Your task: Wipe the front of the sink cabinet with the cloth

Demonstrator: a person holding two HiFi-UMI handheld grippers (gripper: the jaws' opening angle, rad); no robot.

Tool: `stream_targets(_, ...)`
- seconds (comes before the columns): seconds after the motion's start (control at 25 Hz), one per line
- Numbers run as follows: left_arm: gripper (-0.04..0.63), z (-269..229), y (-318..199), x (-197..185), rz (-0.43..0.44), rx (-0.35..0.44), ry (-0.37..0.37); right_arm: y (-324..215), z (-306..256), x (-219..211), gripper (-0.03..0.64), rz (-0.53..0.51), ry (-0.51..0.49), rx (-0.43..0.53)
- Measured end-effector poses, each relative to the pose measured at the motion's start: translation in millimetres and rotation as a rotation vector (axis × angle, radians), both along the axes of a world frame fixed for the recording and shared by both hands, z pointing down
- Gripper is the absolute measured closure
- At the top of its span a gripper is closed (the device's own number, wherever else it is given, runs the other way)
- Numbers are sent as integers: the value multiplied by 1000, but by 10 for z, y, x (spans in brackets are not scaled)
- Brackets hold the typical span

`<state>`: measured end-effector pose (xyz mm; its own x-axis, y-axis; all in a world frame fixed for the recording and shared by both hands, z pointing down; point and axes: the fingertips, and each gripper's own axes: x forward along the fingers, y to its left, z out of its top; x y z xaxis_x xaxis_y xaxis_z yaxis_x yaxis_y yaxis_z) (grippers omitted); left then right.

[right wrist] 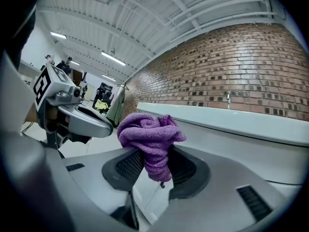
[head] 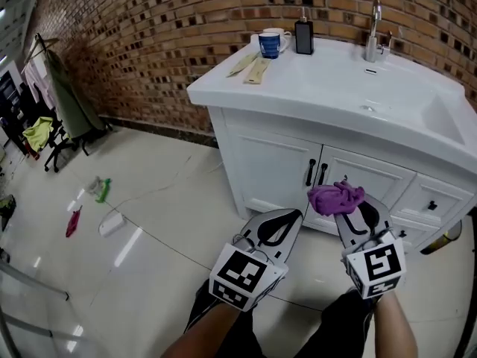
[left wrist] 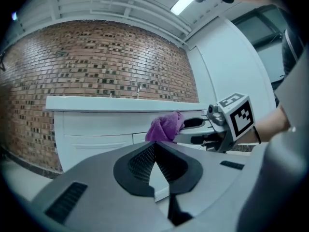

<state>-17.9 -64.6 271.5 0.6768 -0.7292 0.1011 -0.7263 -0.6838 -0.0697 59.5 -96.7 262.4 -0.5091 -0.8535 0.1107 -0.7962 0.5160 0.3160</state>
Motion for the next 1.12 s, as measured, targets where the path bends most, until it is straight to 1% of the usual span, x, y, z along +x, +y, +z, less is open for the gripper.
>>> stream_targets(0.12, 592, 39, -178, -328, -55, -9, -9, -317, 77, -412, 472, -50, 20, 10)
stream_targets(0.24, 592, 103, -348, -700, -127, -25, -16, -626, 144, -870, 472, -115, 44, 11)
stream_targets(0.4, 592, 168, -524, -1166, -210, -52, -13, -1008, 211, -1455, 472, -185, 98, 14)
stream_targets(0.64, 592, 197, -691, -1698, -276, -64, -37, -1556, 172, -2186, 472, -209, 158, 64)
stream_targets(0.76, 592, 274, -720, -1868, -294, -89, -38, -1729, 209, -2499, 472, -223, 191, 75)
stream_targets(0.92, 592, 319, -720, -1976, -294, -103, -49, -1923, 258, -2817, 472, -220, 249, 112)
stream_targets(1.0, 592, 310, -729, -2009, -291, -103, -55, -2026, 277, -2886, 472, -201, 289, 135)
stream_targets(1.12, 592, 311, -731, -2047, -291, -103, -53, -2126, 326, -2879, 472, -162, 372, 165)
